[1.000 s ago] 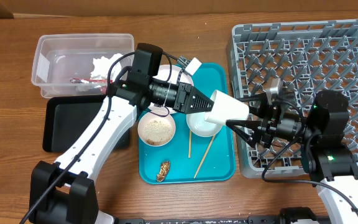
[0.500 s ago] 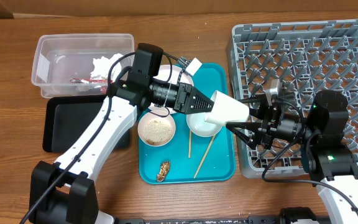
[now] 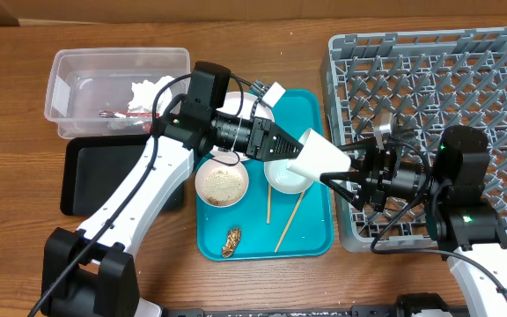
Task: Sort waste into correct bins and load items into the dishwasher
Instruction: 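Hand the paper cup from left gripper to right gripper, then place the paper cup into the dish rack with right gripper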
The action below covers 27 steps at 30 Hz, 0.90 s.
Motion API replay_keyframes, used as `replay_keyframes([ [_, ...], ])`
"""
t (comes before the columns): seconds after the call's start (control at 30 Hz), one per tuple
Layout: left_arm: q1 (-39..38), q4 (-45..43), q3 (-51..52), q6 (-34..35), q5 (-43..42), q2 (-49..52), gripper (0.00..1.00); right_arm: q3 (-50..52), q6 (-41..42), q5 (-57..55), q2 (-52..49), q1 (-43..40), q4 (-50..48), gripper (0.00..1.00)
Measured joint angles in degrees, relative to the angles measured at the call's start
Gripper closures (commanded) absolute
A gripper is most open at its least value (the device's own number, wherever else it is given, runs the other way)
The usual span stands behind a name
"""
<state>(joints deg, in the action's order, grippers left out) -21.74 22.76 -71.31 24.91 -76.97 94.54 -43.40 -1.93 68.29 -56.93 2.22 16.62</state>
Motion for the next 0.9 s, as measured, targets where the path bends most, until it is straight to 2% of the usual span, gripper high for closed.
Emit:
replay_keyframes([
  [0.13,0.0,0.0,0.0,0.0,0.1,0.0,0.96,0.0,0.0,0.1,0.0,0.0,0.1,0.32],
  [0.2,0.0,0.0,0.0,0.0,0.1,0.0,0.92,0.0,0.0,0.1,0.0,0.0,0.1,0.33],
  [0.27,0.0,0.0,0.0,0.0,0.5,0.0,0.78,0.0,0.0,0.1,0.0,0.0,0.3,0.33],
  [0.37,0.0,0.0,0.0,-0.2,2.0,0.0,0.66,0.0,0.2,0.9,-0.2,0.1,1.6,0.34],
  [0.53,0.0,0.1,0.0,-0.7,5.4,0.0,0.35,0.0,0.2,1.3,-0.3,0.1,3.1,0.37],
  [0.73,0.0,5.5,0.0,-1.4,11.3,0.0,0.27,0.0,0.5,-0.6,-0.3,0.1,5.6,0.42],
  [0.8,0.3,9.6,-0.1,-2.0,14.7,0.0,0.18,0.0,0.5,-3.1,-0.3,0.1,7.9,0.43],
  [0.83,0.6,12.6,-0.2,-2.8,17.3,0.0,0.11,0.0,0.5,-5.5,-0.3,0.1,9.8,0.44],
  [0.9,1.3,16.8,-0.2,-3.9,21.2,0.0,0.05,0.0,0.6,-10.2,-0.3,0.1,12.8,0.46],
])
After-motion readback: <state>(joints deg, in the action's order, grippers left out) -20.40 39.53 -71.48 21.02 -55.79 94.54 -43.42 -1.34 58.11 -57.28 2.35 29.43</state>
